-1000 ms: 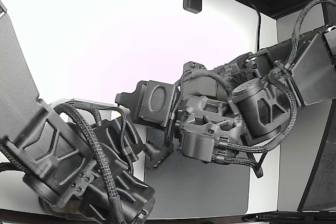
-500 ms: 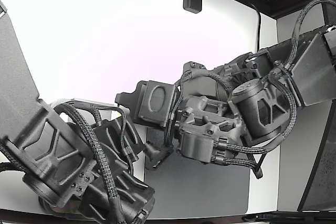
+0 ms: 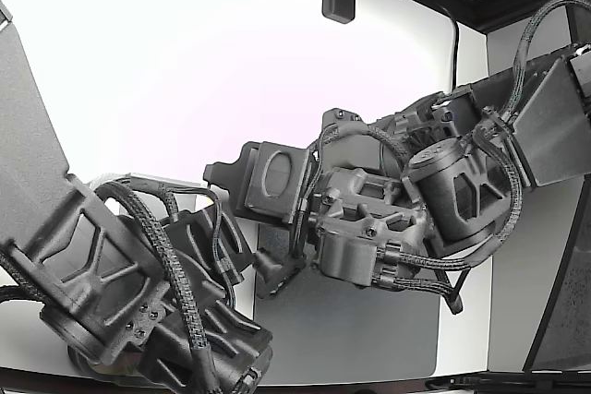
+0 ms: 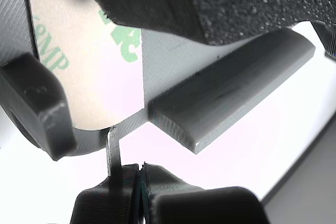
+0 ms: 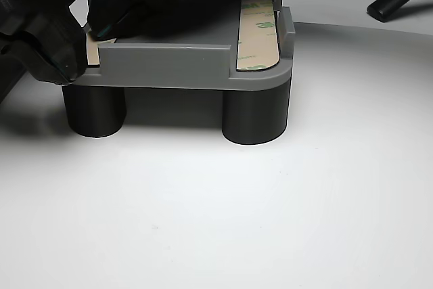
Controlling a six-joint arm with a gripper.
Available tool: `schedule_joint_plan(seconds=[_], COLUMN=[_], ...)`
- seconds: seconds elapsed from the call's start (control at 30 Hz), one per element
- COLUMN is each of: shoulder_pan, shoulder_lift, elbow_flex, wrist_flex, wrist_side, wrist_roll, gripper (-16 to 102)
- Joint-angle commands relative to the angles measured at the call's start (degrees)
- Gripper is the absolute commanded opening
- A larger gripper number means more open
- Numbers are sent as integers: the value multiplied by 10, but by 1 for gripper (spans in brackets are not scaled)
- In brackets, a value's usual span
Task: Peel off protective film from adhesive tape.
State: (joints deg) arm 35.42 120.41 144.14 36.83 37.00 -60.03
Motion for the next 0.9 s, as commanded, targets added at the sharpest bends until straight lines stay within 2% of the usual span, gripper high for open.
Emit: schedule_joint_plan(seconds=[0.0,0.87], shoulder_pan=[-4,-4], shoulder_lift=[14,1], elbow_flex=[-11,-27], wrist_flex=[-4,4], wrist_side=[4,4], wrist_roll=[-2,4], gripper=[-11,-11])
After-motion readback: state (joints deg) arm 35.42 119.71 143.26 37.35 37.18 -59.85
